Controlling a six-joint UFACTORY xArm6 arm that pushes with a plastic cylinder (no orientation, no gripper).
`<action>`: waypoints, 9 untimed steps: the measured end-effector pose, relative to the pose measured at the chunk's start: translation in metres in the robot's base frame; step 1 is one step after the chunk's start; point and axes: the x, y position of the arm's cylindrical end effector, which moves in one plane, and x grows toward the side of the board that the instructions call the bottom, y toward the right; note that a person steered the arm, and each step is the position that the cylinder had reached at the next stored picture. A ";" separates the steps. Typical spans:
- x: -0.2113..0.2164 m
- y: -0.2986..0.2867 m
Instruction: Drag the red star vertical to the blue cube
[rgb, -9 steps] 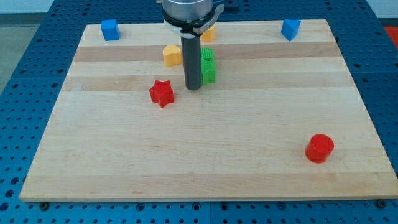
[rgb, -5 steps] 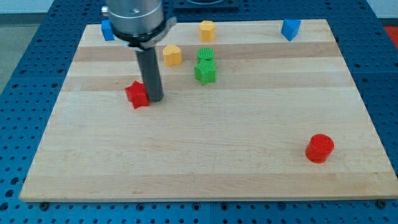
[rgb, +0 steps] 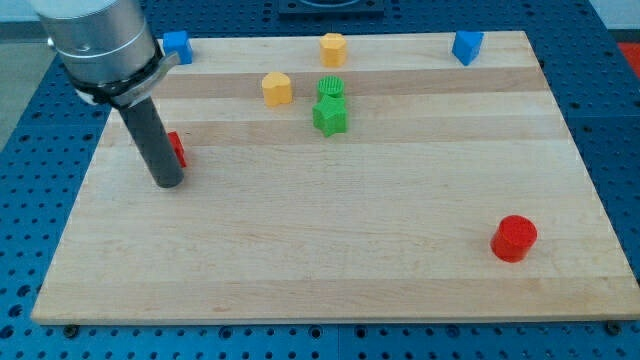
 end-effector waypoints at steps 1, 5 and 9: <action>0.000 -0.006; -0.014 -0.016; -0.029 -0.038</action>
